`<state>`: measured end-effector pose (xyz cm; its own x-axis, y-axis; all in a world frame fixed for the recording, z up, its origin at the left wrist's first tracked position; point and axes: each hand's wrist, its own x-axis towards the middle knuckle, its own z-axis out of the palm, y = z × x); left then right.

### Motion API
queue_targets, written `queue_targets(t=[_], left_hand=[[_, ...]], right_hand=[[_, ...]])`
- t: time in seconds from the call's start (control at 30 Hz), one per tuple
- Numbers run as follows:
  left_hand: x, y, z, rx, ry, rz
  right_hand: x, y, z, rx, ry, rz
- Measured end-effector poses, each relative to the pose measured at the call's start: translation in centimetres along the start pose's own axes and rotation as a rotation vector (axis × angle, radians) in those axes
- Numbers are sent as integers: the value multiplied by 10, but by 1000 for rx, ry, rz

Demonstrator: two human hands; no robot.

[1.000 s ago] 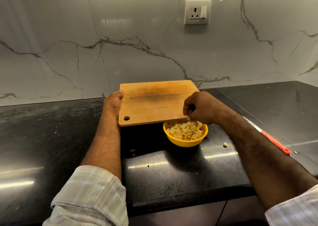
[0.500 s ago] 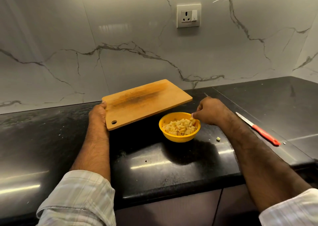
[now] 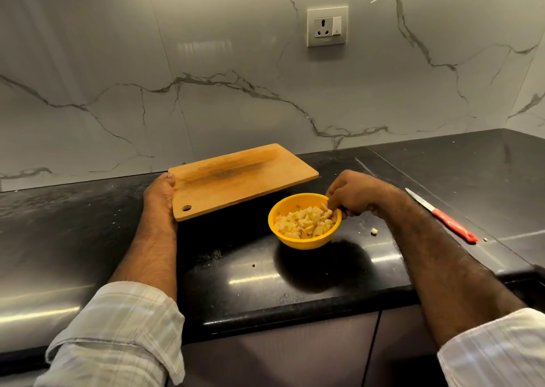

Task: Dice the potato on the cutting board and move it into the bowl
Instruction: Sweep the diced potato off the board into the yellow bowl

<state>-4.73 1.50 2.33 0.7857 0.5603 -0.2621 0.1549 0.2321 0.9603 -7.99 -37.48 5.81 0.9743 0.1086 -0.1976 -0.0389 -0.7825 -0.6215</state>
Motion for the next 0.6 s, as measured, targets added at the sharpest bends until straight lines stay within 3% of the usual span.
queue_targets(t=[0.37,0.6], left_hand=[[26,-21,9,141,-65,-18],[44,-17,33,328,-106,248]], right_hand=[[21,-47,-3,217,43,-69],[55,-53,4,258,230,15]])
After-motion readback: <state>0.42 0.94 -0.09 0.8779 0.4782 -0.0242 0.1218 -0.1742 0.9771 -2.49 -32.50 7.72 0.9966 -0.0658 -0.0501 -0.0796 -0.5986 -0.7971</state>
